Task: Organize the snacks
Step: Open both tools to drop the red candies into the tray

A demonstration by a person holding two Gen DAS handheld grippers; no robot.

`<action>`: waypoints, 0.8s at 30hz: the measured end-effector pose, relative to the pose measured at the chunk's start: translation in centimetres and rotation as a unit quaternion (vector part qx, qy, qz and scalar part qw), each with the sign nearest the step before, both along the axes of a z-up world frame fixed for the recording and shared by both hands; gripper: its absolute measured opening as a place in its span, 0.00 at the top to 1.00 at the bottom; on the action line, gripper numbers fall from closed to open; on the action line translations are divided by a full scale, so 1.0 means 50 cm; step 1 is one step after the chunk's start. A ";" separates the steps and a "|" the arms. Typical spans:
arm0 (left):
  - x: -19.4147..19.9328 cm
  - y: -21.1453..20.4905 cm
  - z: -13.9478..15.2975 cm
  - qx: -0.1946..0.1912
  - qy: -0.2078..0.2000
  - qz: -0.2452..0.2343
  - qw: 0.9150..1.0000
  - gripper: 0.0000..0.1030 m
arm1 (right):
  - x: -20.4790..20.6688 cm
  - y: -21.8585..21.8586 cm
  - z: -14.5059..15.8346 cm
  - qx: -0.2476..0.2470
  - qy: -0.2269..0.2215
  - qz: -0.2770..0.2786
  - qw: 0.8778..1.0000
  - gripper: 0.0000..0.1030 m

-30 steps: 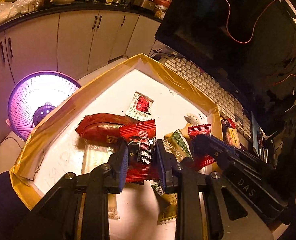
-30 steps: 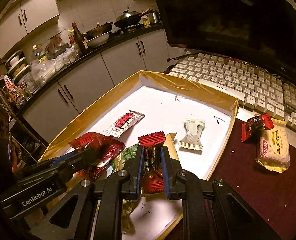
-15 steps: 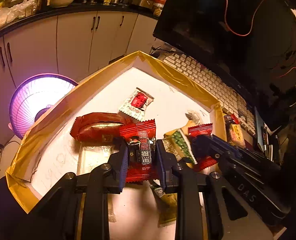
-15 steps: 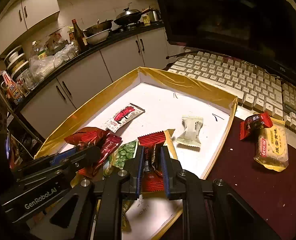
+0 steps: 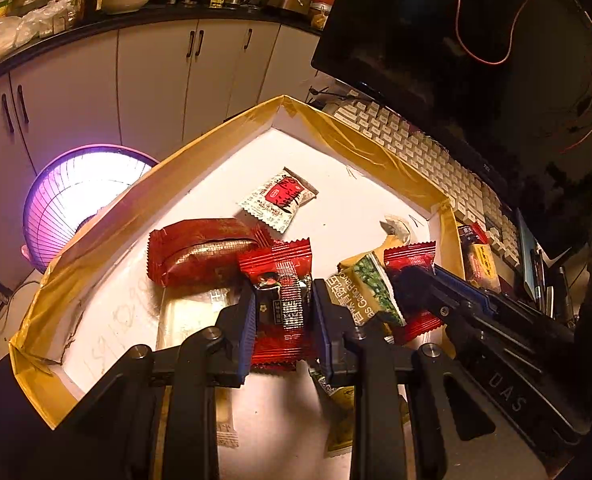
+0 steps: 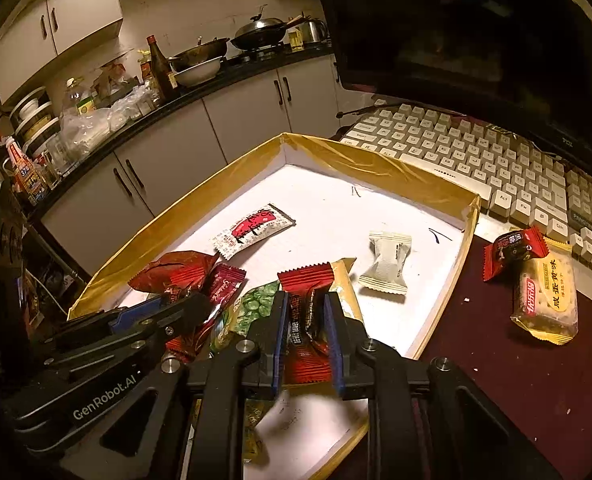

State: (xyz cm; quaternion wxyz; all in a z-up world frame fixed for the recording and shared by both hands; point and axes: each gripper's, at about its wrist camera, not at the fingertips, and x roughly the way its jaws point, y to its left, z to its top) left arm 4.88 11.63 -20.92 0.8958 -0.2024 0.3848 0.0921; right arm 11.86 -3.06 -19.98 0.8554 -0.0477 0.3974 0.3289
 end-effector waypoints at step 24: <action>-0.008 0.009 0.007 0.005 -0.002 0.012 1.000 0.70 | -0.015 -0.028 -0.001 0.051 0.011 0.002 0.999 0.53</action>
